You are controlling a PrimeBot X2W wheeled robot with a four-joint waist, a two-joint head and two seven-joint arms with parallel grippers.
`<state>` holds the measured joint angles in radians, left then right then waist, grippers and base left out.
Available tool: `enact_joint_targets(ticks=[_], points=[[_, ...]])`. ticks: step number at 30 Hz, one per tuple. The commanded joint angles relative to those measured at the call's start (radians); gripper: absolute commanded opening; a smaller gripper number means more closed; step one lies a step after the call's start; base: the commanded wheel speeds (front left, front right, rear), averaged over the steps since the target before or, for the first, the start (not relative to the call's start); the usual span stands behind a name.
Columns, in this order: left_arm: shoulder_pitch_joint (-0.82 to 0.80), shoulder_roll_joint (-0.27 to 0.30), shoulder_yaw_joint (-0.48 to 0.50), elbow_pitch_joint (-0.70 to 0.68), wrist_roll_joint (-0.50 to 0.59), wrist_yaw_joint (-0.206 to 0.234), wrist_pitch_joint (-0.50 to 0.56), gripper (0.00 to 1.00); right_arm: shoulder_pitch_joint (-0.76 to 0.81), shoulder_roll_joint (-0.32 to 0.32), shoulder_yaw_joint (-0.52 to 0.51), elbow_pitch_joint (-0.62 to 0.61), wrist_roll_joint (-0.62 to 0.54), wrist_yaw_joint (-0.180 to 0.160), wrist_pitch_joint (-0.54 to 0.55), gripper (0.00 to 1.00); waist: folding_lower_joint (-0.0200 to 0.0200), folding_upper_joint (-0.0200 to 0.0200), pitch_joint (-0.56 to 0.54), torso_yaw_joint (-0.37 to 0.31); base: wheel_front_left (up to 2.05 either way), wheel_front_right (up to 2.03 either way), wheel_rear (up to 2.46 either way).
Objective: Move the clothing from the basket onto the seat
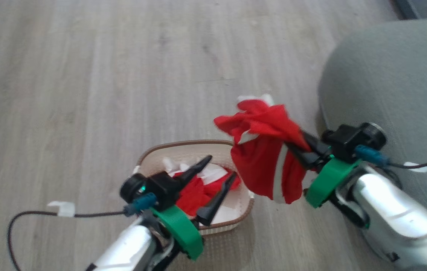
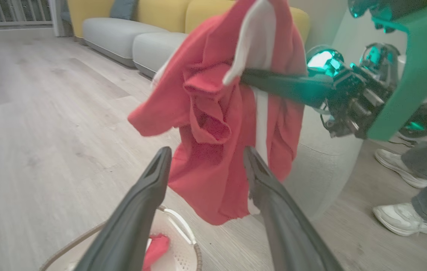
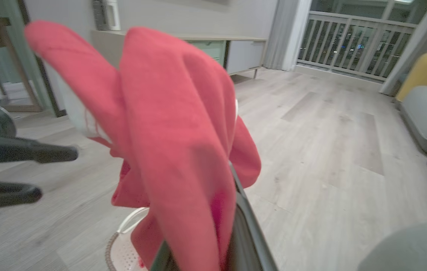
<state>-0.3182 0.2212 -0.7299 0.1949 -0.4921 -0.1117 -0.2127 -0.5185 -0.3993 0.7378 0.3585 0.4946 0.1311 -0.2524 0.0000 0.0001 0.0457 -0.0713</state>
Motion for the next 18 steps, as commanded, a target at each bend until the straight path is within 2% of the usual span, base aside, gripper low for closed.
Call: enact_joint_targets(ticks=[1, 9, 14, 18], points=[[-0.035, -0.004, 0.027, -0.026, 0.006, -0.002, -0.011, 1.0, 0.004, -0.016, -0.013, -0.03, -0.005, 0.0, -0.009, 0.0, 0.0, -0.0001, 0.014, -0.049, 0.0, 0.0, 0.0], [-0.045, -0.069, -0.025, 0.025, 0.016, -0.012, -0.043, 1.0, 0.066, -0.049, -0.134, -0.044, -0.04, 0.0, -0.009, 0.0, 0.0, -0.0001, 0.039, -0.212, 0.0, 0.0, 0.0], [-0.058, -0.092, -0.053, 0.045, 0.024, -0.016, -0.048, 1.0, 0.111, -0.051, -0.204, -0.052, -0.05, 0.0, -0.009, 0.0, 0.0, -0.0001, 0.048, -0.27, 0.0, 0.0, 0.0], [-0.066, -0.099, -0.06, 0.05, 0.024, -0.017, -0.049, 1.0, 0.136, -0.046, -0.252, -0.064, -0.062, 0.0, -0.009, 0.0, 0.0, -0.0001, 0.056, -0.29, 0.0, 0.0, 0.0]])
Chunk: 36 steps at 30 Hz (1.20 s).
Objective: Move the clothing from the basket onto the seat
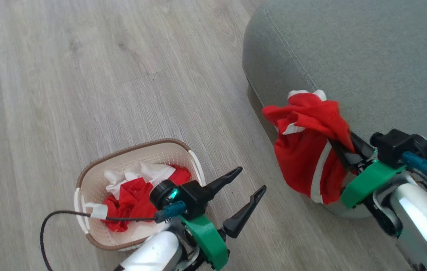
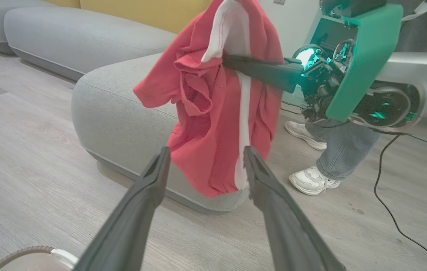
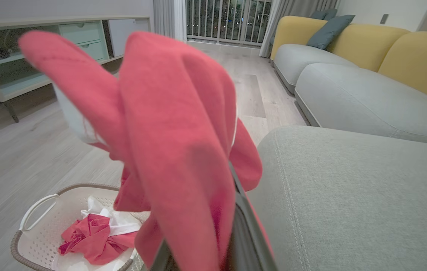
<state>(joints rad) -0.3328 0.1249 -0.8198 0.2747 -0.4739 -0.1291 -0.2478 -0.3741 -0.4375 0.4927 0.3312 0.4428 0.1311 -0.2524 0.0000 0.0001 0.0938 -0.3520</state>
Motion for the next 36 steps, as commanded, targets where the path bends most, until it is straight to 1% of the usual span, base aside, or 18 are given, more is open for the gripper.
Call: enact_joint_targets(ticks=[1, 7, 12, 15, 20, 22, 23, 26, 30, 33, 36], points=[[-0.053, -0.003, 0.031, -0.032, 0.008, 0.0, -0.014, 1.0, -0.003, -0.005, -0.019, -0.041, -0.015, 0.0, -0.009, 0.0, 0.0, -0.0001, 0.012, -0.012, 0.0, 0.0, 0.0], [-0.071, -0.003, 0.043, -0.042, 0.032, -0.001, -0.014, 1.0, 0.008, 0.046, -0.153, -0.05, -0.012, 0.0, -0.009, 0.0, 0.0, -0.0001, 0.096, 0.009, 0.0, 0.0, 0.0], [-0.1, 0.007, 0.052, -0.045, 0.05, -0.001, -0.014, 1.0, -0.063, 0.078, -0.246, -0.022, -0.035, 0.0, -0.009, 0.0, 0.0, -0.0001, 0.21, 0.038, 0.0, 0.0, 0.0], [-0.139, 0.02, 0.066, -0.053, 0.067, -0.001, -0.014, 1.0, -0.151, 0.094, -0.326, -0.005, -0.035, 0.0, -0.009, 0.0, 0.0, -0.0001, 0.312, 0.058, 0.0, 0.0, 0.0], [-0.213, 0.056, 0.1, -0.063, 0.096, -0.001, -0.014, 1.0, -0.37, 0.08, -0.455, 0.066, -0.061, 0.0, -0.009, 0.0, 0.0, -0.0001, 0.493, 0.084, 0.0, 0.0, 0.0], [-0.223, 0.07, 0.122, -0.068, 0.095, 0.002, -0.014, 1.0, -0.473, 0.076, -0.51, 0.117, -0.049, 0.0, -0.009, 0.0, 0.0, -0.0001, 0.548, 0.087, 0.0, 0.0, 0.0], [-0.223, 0.07, 0.122, -0.068, 0.095, 0.002, -0.014, 1.0, -0.473, 0.076, -0.51, 0.117, -0.049, 0.0, -0.009, 0.0, 0.0, -0.0001, 0.548, 0.087, 0.0, 0.0, 0.0], [-0.226, 0.092, 0.147, -0.074, 0.096, 0.009, -0.014, 1.0, -0.633, 0.038, -0.609, 0.219, -0.046, 0.0, -0.009, 0.0, 0.0, -0.0001, 0.614, 0.097, 0.0, 0.0, 0.0], [-0.22, 0.1, 0.181, -0.107, 0.093, 0.023, -0.014, 1.0, -0.825, -0.043, -0.761, 0.359, -0.058, 0.0, -0.004, 0.0, 0.0, -0.0001, 0.689, 0.126, 0.0, 0.0, 0.0], [-0.2, 0.111, 0.209, -0.136, 0.095, 0.037, -0.014, 1.0, -0.925, -0.103, -0.842, 0.438, -0.096, 0.0, 0.003, 0.0, 0.0, -0.0001, 0.734, 0.136, 0.0, 0.0, 0.0], [-0.18, 0.124, 0.235, -0.168, 0.099, 0.046, -0.014, 1.0, -0.993, -0.157, -0.92, 0.504, -0.131, 0.0, 0.003, 0.0, 0.0, -0.0001, 0.776, 0.14, 0.0, 0.0, 0.0]])
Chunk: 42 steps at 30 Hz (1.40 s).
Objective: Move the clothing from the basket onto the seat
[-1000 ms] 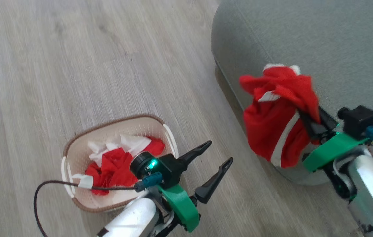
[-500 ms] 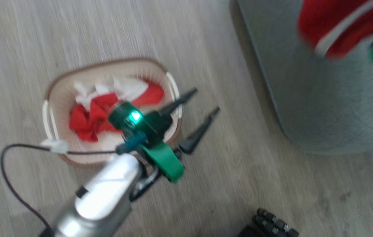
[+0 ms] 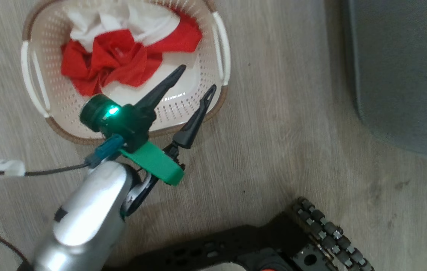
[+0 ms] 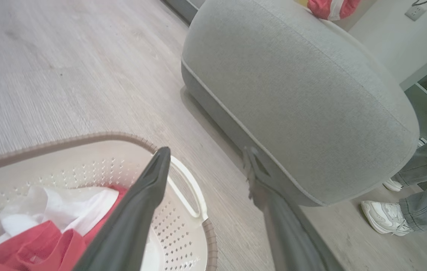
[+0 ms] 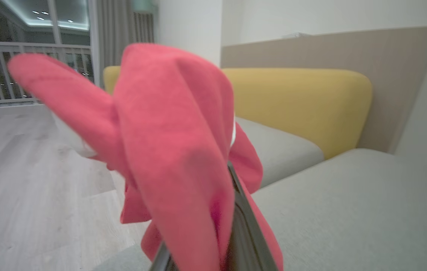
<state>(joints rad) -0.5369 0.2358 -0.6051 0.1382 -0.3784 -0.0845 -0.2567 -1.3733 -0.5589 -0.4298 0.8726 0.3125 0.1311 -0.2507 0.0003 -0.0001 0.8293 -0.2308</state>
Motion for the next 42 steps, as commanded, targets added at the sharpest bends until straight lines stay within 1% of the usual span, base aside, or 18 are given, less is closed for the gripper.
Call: enact_joint_targets(ticks=[1, 4, 7, 10, 11, 12, 13, 14, 18, 23, 25, 29, 31, 32, 33, 35, 37, 42], points=[[0.029, 0.018, 0.027, -0.043, 0.007, 0.003, -0.005, 1.0, -0.008, -0.049, -0.028, -0.013, -0.013, 0.0, 0.0, 0.0, -0.0003, 0.0001, 0.054, 0.019, 0.0, 0.0, 0.0], [0.041, 0.03, 0.05, -0.076, 0.015, 0.007, -0.005, 1.0, -0.017, -0.063, -0.111, 0.065, -0.054, 0.0, -0.004, 0.0, -0.0003, 0.0001, 0.088, 0.017, 0.0, 0.0, 0.0], [0.052, 0.04, 0.07, -0.098, 0.025, 0.016, -0.005, 1.0, -0.004, -0.046, -0.165, 0.12, -0.09, 0.0, -0.008, 0.0, -0.0003, 0.0001, 0.112, 0.01, 0.0, 0.0, 0.0], [0.065, 0.047, 0.085, -0.111, 0.03, 0.025, -0.005, 1.0, 0.015, -0.028, -0.222, 0.142, -0.114, 0.0, -0.01, 0.0, -0.0003, 0.0001, 0.121, 0.0, 0.0, 0.0, 0.0], [0.069, 0.051, 0.088, -0.113, 0.03, 0.026, -0.005, 1.0, 0.026, -0.025, -0.247, 0.142, -0.124, 0.0, -0.01, 0.07, -0.0003, 0.0001, 0.121, -0.003, 0.0, 0.0, 0.0], [0.074, 0.054, 0.092, -0.113, 0.03, 0.027, -0.005, 1.0, 0.04, -0.02, -0.267, 0.143, -0.139, 0.0, -0.011, 0.29, -0.0003, 0.0001, 0.119, -0.007, 0.0, 0.0, 0.0], [0.079, 0.057, 0.095, -0.114, 0.03, 0.028, -0.005, 1.0, 0.053, -0.016, -0.286, 0.144, -0.155, 0.0, -0.011, 0.69, -0.0003, 0.0001, 0.117, -0.01, 0.0, 0.0, 0.0], [0.084, 0.06, 0.099, -0.114, 0.029, 0.03, -0.005, 1.0, 0.064, -0.01, -0.305, 0.147, -0.17, 0.0, -0.011, 1.0, -0.0003, 0.0001, 0.113, -0.016, 0.0, 0.0, 0.0], [0.094, 0.067, 0.108, -0.112, 0.026, 0.032, -0.005, 1.0, 0.091, 0.017, -0.336, 0.154, -0.229, 0.0, -0.011, 1.0, -0.0003, 0.0001, 0.084, -0.04, 0.0, 0.0, 0.0], [0.087, 0.045, 0.102, -0.097, 0.021, 0.02, -0.005, 1.0, 0.144, 0.038, -0.283, 0.19, -0.297, 0.0, -0.011, 1.0, -0.0003, 0.0001, 0.012, -0.061, 0.0, 0.0, 0.0], [0.085, 0.027, 0.102, -0.088, 0.017, 0.014, -0.005, 1.0, 0.174, 0.045, -0.258, 0.202, -0.291, 0.0, -0.011, 1.0, -0.0003, 0.0001, -0.023, -0.063, 0.0, 0.0, 0.0], [0.093, -0.014, 0.11, -0.064, 0.008, -0.001, -0.005, 1.0, 0.266, 0.051, -0.173, 0.24, -0.275, 0.0, -0.01, 1.0, -0.0003, 0.0001, -0.105, -0.063, 0.0, 0.0, 0.0], [0.102, -0.031, 0.117, -0.047, 0.005, -0.009, -0.005, 1.0, 0.315, 0.054, -0.129, 0.241, -0.26, 0.0, -0.01, 1.0, -0.0003, 0.0001, -0.149, -0.061, 0.0, 0.0, 0.0], [0.102, -0.031, 0.117, -0.047, 0.005, -0.009, -0.005, 1.0, 0.315, 0.054, -0.129, 0.241, -0.26, 0.0, -0.01, 1.0, -0.0003, 0.0001, -0.149, -0.061, 0.0, 0.0, 0.0], [0.109, -0.041, 0.122, -0.039, 0.001, -0.014, -0.005, 1.0, 0.338, 0.06, -0.112, 0.233, -0.243, 0.0, -0.01, 1.0, -0.0003, 0.0001, -0.172, -0.059, 0.0, 0.0, 0.0], [0.125, -0.06, 0.134, -0.019, -0.005, -0.021, -0.005, 1.0, 0.397, 0.073, -0.059, 0.2, -0.232, 0.0, -0.011, 1.0, -0.0003, 0.0001, -0.22, -0.053, 0.0, 0.0, 0.0], [0.143, -0.076, 0.149, 0.004, -0.007, -0.027, -0.005, 1.0, 0.458, 0.093, -0.022, 0.14, -0.213, 0.0, -0.011, 1.0, -0.0003, 0.0001, -0.269, -0.043, 0.0, 0.0, 0.0], [0.192, -0.116, 0.196, 0.059, -0.009, -0.035, -0.005, 1.0, 0.627, 0.136, 0.067, -0.068, -0.196, 0.0, -0.011, 1.0, -0.0003, 0.0001, -0.381, 0.008, 0.0, 0.0, 0.0]])
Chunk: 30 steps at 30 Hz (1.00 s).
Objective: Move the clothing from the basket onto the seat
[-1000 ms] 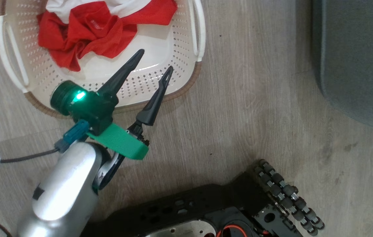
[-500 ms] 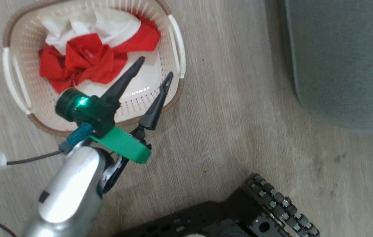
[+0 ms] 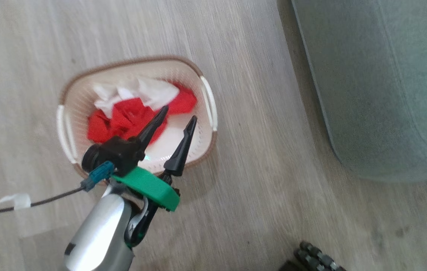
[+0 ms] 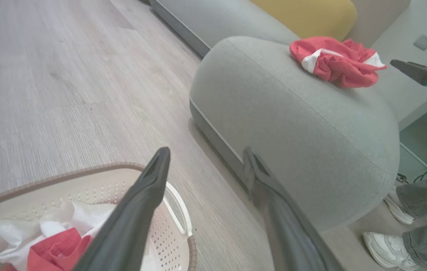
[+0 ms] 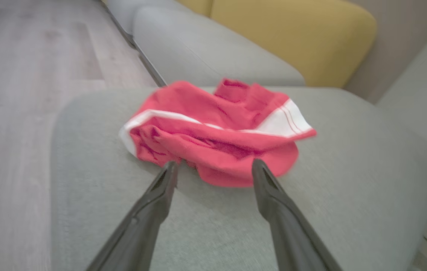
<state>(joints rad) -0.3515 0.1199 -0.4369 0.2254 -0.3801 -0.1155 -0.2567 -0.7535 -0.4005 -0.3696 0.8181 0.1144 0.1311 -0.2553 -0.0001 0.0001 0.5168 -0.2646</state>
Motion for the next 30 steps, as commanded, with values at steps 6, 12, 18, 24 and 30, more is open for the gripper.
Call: enact_joint_targets(ticks=[6, 12, 18, 24, 30], points=[[0.073, -0.034, 0.141, 0.009, -0.012, -0.008, -0.005, 1.0, 0.216, 0.051, 0.088, -0.288, -0.007, 0.0, -0.006, 1.0, 0.0001, -0.0001, -0.195, 0.13, 0.0, 0.0, 0.0], [0.126, -0.043, 0.264, 0.05, 0.018, -0.01, -0.005, 1.0, 0.383, 0.126, 0.173, -0.451, -0.016, 0.0, -0.006, 1.0, 0.0001, -0.0001, -0.296, 0.209, 0.0, 0.0, 0.0], [0.178, -0.05, 0.364, 0.113, 0.053, -0.013, -0.005, 1.0, 0.525, 0.193, 0.251, -0.536, -0.031, 0.0, -0.006, 1.0, 0.0001, -0.0001, -0.406, 0.273, 0.0, 0.0, 0.0], [0.214, -0.056, 0.417, 0.146, 0.08, -0.014, -0.005, 1.0, 0.611, 0.277, 0.303, -0.54, -0.047, 0.0, -0.006, 1.0, 0.0001, -0.0001, -0.456, 0.294, 0.0, 0.0, 0.0], [0.239, -0.061, 0.43, 0.158, 0.092, -0.015, -0.005, 1.0, 0.661, 0.321, 0.331, -0.498, -0.083, 0.0, -0.006, 1.0, 0.0001, -0.0001, -0.479, 0.29, 0.0, 0.0, 0.0]])
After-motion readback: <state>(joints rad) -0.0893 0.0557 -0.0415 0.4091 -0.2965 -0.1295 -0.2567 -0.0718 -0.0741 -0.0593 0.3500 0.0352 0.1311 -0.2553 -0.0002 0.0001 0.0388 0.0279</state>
